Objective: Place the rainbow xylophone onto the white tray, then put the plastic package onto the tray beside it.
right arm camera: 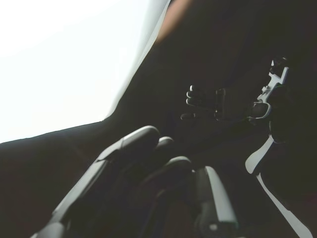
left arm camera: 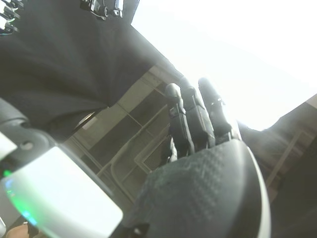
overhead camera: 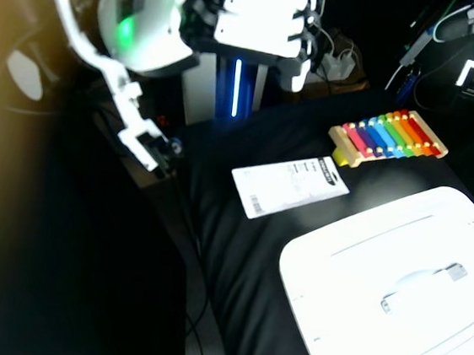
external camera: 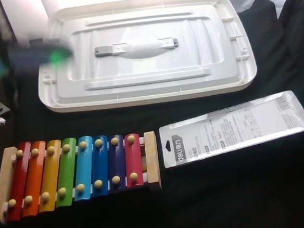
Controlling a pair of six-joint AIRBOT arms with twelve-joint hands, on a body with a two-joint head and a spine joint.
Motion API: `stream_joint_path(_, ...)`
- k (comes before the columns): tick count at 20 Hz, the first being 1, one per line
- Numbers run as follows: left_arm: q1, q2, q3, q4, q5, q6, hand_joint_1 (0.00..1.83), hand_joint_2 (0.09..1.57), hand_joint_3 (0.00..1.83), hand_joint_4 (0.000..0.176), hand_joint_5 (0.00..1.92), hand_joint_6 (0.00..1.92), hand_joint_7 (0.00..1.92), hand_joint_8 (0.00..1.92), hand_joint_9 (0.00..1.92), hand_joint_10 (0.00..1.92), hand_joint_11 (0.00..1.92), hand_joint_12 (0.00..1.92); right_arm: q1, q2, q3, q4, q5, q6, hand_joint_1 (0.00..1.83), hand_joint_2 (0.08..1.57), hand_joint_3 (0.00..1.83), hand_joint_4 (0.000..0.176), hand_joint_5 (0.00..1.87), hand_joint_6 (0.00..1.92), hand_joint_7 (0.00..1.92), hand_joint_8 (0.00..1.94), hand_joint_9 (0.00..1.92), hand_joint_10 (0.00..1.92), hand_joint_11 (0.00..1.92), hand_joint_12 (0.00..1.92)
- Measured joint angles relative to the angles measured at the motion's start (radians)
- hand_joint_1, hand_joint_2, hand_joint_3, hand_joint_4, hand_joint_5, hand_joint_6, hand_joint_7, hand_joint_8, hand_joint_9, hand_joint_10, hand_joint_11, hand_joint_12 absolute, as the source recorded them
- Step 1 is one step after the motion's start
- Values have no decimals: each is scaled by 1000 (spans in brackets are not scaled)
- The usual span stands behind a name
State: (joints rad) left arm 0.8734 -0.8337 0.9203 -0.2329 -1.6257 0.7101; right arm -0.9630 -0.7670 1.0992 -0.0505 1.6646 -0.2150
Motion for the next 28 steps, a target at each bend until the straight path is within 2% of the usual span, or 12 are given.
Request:
stream_joint_path(9, 0, 0, 7, 2, 0, -1, 1142, 1280, 0, 0, 606, 1516, 794, 1421, 858, 1208, 693, 1445, 0, 0, 5, 0, 0, 0, 1105, 1304, 0, 0, 597, 1411, 735, 1539, 657, 1463, 541, 1642)
stream_joint_path(10, 0, 2, 15, 5, 2, -1, 1270, 1278, 0, 0, 557, 1556, 703, 1484, 765, 1420, 679, 1489, 0, 0, 16, 0, -1, 1, 889, 1303, 0, 7, 347, 733, 442, 939, 539, 1262, 544, 1479)
stream_joint_path(11, -3, 3, 28, 11, 1, -1, 1162, 1288, 1, 0, 578, 1486, 756, 1484, 780, 1344, 680, 1542, 1, -5, 30, 3, 0, -1, 721, 1340, 0, 40, 354, 350, 422, 503, 471, 1100, 507, 1416)
stream_joint_path(12, -6, 3, 38, 13, 1, 0, 1111, 1316, 1, 0, 566, 1485, 709, 1582, 676, 1470, 506, 1713, 1, -13, 41, 10, -1, 0, 773, 1314, 35, 149, 532, 1319, 625, 387, 588, 937, 540, 1253)
stream_joint_path(13, -6, 7, 40, 8, -1, 9, 1122, 1308, 0, 0, 557, 1484, 747, 1529, 713, 1363, 582, 1622, 1, -17, 42, 16, -5, 0, 677, 1292, 13, 13, 581, 692, 808, 217, 715, 596, 441, 1118)
stream_joint_path(14, -6, 12, 45, 14, 0, 24, 1133, 1290, 0, 0, 587, 1492, 791, 1468, 798, 1309, 658, 1531, 1, -16, 42, 13, -2, -10, 517, 1295, 2, 0, 681, 291, 836, 96, 789, 378, 393, 1083)
stream_joint_path(18, -17, 15, 58, 32, -2, 90, 1128, 1283, 0, 0, 647, 1614, 747, 1269, 847, 725, 577, 1213, 1, -16, 60, -5, -1, -29, 382, 1331, 0, 0, 540, 2, 649, 0, 734, 32, 380, 920)
stream_joint_path(19, -23, 15, 66, 42, 0, 116, 788, 1380, 5, 110, 502, 1710, 453, 775, 552, 571, 337, 1279, 1, -15, 61, 14, -2, -31, 231, 1338, 0, 0, 458, 0, 612, 0, 692, 7, 257, 933)
stream_joint_path(20, -23, 14, 69, 44, -3, 129, 536, 1316, 0, 0, 285, 1010, 442, 400, 489, 431, 235, 1264, 1, -15, 65, 27, -1, -31, 287, 1290, 0, 0, 557, 22, 664, 8, 702, 6, 229, 933)
stream_joint_path(23, -24, 11, 82, 21, 16, 136, 146, 1114, 0, 0, 288, 93, 472, 26, 493, 124, 55, 1190, 1, -19, 82, 48, 2, -31, 346, 1150, 0, 0, 373, 0, 478, 0, 511, 0, 233, 574)
stream_joint_path(27, -35, 0, 123, 13, 116, 131, 272, 994, 0, 6, 230, 5, 297, 2, 327, 10, 0, 907, -1, -60, 127, 58, -9, 17, 366, 1190, 3, 38, 173, 1, 286, 0, 256, 0, 65, 463)
stream_joint_path(28, -46, -6, 141, 8, 198, 129, 312, 961, 0, 0, 206, 1, 273, 1, 288, 3, 0, 795, -1, -62, 130, 67, -35, 19, 301, 1186, 0, 92, 113, 0, 190, 0, 185, 0, 12, 511)
